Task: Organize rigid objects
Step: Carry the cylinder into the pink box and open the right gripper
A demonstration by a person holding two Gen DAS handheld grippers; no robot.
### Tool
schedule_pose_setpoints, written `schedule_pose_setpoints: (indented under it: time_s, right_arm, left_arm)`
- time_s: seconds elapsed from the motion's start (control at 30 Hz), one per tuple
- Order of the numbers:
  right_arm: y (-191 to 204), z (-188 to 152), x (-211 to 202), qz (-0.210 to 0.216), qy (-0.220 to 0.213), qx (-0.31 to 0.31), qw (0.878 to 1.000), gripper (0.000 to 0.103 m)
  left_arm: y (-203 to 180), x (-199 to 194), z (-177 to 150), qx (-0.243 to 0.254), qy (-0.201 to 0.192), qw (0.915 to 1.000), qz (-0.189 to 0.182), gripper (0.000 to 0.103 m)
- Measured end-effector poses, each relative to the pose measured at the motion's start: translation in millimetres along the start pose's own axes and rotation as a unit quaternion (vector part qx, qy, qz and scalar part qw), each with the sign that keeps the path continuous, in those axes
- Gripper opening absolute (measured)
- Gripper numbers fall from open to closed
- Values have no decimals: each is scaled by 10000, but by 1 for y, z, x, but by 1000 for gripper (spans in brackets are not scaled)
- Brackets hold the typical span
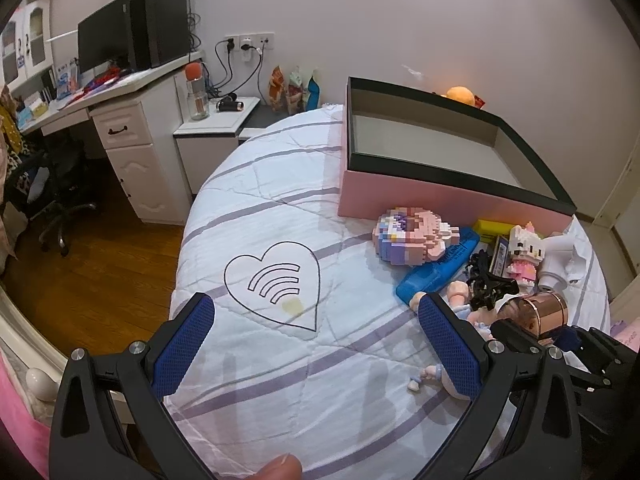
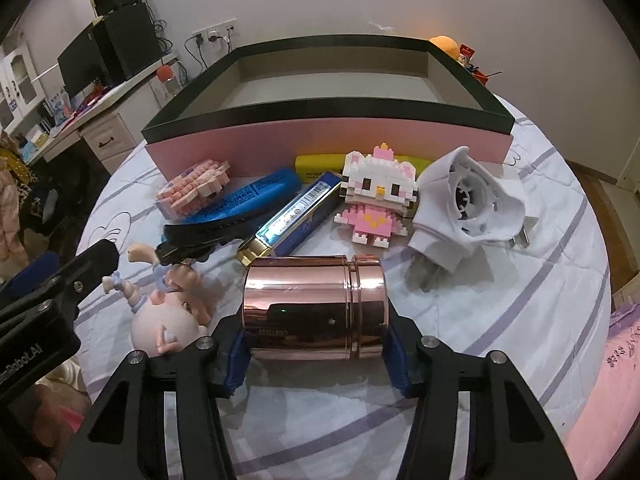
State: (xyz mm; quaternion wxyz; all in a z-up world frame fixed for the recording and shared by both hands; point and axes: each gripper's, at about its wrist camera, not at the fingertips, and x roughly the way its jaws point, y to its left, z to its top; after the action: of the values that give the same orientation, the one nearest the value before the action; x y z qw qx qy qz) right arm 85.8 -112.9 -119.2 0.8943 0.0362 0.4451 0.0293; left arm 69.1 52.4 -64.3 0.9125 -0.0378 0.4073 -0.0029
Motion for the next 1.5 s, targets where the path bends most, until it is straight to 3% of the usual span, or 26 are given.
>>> schedule_pose_setpoints:
  time_s: [0.27,0.5,0.7,0.83,1.07,1.23,1.3,1.33,1.5]
  right_arm:
    - [-7,4,-40,154,-330,-88,9993,56]
    - [-17,54,-64,50,-723,-202,9972,56]
    - [-42,115,-44,-159,-802,-122,9966,56]
    - [-62,142,0,-315,-429,-63,9986,56]
    - [-75,134,55,-576,303,-74,9979,56]
    - [-72,133,56,-776,355,-156,9962,57]
    - [-72,132,51,-772,299,-130,9965,76]
    - [-72,130,46,-701,226,-141,9972,79]
    - [-69,126,21,-665,-112,-127,9976,80]
  left_arm:
    - [-9,-15,14,-13,-81,9999,-106,103]
    - [-20,-19,67,-44,-300,9995,-48,103]
    - [-39,15,119,60,-305,9995,10,103]
    - [-53,47,135,167,-146,9997,-45,103]
    - [-70,81,134,340,114,9993,-138,103]
    - [-71,81,132,340,155,9992,-161,103]
    - [-70,75,130,337,119,9992,-154,103]
    - [-69,71,130,334,94,9993,-145,103]
    - [-65,48,125,286,-55,9995,-158,103]
